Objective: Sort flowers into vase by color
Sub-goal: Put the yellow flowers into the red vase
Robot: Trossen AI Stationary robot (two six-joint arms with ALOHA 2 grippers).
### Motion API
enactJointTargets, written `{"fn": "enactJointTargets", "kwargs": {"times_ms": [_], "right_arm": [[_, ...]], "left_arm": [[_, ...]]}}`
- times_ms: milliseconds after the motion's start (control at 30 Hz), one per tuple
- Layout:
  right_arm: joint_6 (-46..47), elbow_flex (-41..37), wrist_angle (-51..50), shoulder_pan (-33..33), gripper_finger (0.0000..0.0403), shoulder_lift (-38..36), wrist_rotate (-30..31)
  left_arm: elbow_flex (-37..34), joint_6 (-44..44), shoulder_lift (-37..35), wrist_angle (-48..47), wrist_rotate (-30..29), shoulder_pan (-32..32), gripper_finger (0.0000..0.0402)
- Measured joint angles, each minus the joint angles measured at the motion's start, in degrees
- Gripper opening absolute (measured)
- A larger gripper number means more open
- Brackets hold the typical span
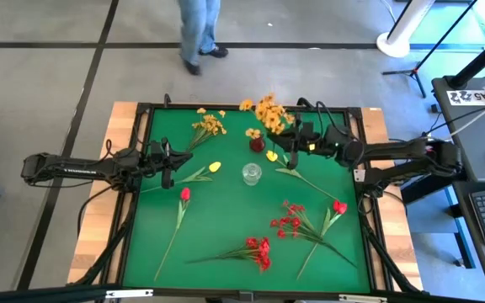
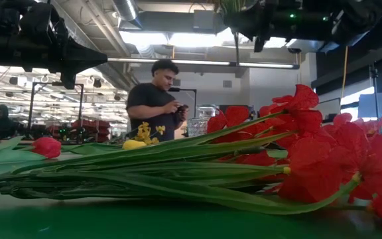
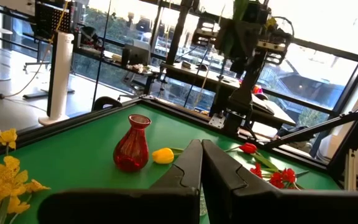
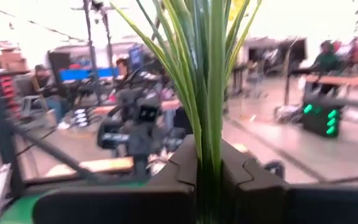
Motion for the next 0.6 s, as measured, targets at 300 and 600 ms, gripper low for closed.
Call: {"fn": "enactJointTargets", "kwargs": {"times_ms": [300, 600], "right_arm": [[-1.4, -0.1, 18.7, -2.3, 0.0014, 11.7, 5.6], [1.4, 3.0, 20.6, -8.1, 0.0017, 21.1, 7.4]], "left_arm": [[0.0, 0.0, 0.0, 0.0, 0.0, 0.0, 0.0], [0.0, 0.0, 0.0, 0.0, 0.0, 0.0, 0.0]]}}
